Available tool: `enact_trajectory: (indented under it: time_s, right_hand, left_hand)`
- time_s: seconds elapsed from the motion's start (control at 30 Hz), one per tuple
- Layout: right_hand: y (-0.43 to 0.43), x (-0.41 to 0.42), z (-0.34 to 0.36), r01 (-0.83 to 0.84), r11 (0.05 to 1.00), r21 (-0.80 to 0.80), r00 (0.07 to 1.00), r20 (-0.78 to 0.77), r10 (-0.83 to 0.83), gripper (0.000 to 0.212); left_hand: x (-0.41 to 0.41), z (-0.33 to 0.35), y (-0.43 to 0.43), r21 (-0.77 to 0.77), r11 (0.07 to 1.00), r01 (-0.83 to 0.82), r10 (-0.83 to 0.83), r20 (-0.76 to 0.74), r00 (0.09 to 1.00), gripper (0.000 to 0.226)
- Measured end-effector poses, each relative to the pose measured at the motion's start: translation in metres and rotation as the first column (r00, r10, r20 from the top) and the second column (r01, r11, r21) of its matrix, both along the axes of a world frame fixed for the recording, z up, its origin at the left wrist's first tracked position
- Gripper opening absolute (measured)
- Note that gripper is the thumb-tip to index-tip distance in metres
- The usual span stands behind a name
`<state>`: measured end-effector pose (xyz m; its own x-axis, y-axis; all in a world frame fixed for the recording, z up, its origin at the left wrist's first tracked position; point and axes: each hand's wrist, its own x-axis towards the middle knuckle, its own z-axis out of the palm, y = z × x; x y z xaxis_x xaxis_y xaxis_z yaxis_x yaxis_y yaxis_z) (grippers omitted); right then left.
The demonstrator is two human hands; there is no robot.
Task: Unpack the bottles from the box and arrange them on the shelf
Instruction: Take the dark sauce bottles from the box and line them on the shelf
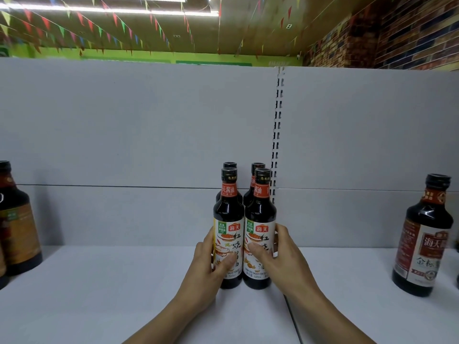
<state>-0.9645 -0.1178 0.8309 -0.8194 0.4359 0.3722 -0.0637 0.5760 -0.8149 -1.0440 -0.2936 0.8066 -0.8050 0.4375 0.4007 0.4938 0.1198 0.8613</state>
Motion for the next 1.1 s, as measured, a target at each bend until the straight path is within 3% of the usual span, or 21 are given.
enact_trajectory:
  time_s: [0.43,0.53,0.67,0.8,1.1]
  right_hand:
    - [-0.003,0.003,0.002,0.009,1.0,0.03,1.0,-0.016,-0.008,0.074]
    - [-0.004,0.007,0.005,0.042,0.996,0.08,0.998,-0.039,-0.039,0.065]
    - [-0.008,0.02,0.014,0.119,0.978,0.173,0.986,-0.135,-0.096,0.042]
    - [-0.014,0.028,0.019,0.156,0.951,0.267,0.968,-0.232,-0.094,0.019]
    - [-0.036,0.037,0.026,-0.104,0.866,0.488,0.976,-0.116,0.183,0.019]
  left_hand:
    - [0.005,0.002,-0.001,-0.019,1.0,0.007,-0.007,-0.001,1.0,0.059]
    - [0.004,0.004,-0.004,-0.029,1.0,-0.01,0.009,-0.016,1.0,0.065]
    - [0.0,0.01,-0.01,-0.055,0.995,-0.085,0.083,-0.031,0.996,0.094]
    - [0.006,0.023,-0.016,-0.046,0.987,-0.155,0.151,-0.085,0.985,0.08]
    - [0.037,0.045,-0.045,-0.091,0.975,-0.201,0.189,-0.124,0.974,0.067]
